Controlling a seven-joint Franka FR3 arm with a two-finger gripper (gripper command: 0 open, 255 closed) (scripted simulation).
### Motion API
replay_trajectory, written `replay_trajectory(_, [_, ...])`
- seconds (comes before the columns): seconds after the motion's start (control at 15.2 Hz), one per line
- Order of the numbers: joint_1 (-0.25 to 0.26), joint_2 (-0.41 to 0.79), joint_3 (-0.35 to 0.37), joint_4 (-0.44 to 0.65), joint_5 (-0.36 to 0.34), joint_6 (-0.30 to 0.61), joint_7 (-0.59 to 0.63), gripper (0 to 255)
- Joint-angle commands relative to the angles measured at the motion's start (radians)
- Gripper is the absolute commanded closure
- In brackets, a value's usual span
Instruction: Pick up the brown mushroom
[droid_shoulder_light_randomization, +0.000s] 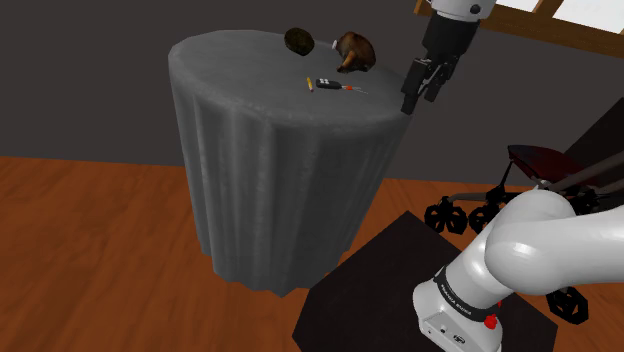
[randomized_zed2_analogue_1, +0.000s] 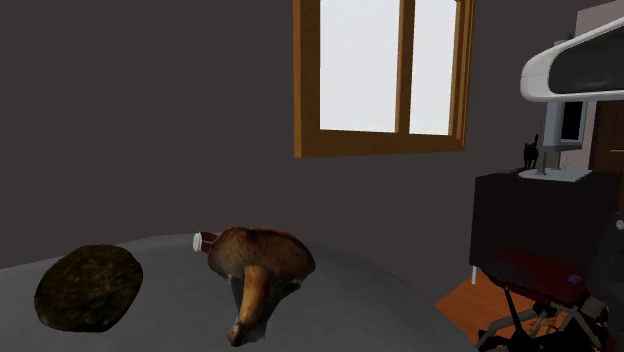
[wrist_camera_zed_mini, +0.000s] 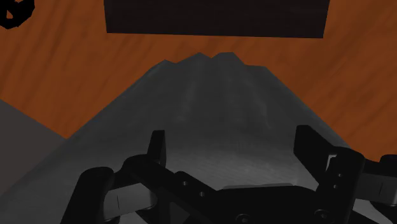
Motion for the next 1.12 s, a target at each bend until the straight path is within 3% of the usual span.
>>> replay_trajectory(0.0, [0.000,0.000,0.000,0.000,0.000,0.000,0.000,0])
replay_trajectory(0.53, [-0.007,0.169,-0.092,0.102,-0.065,0.220,-0.150,0])
replay_trajectory(1.06, [0.006,0.362,-0.175,0.274,-0.067,0.395,-0.299,0])
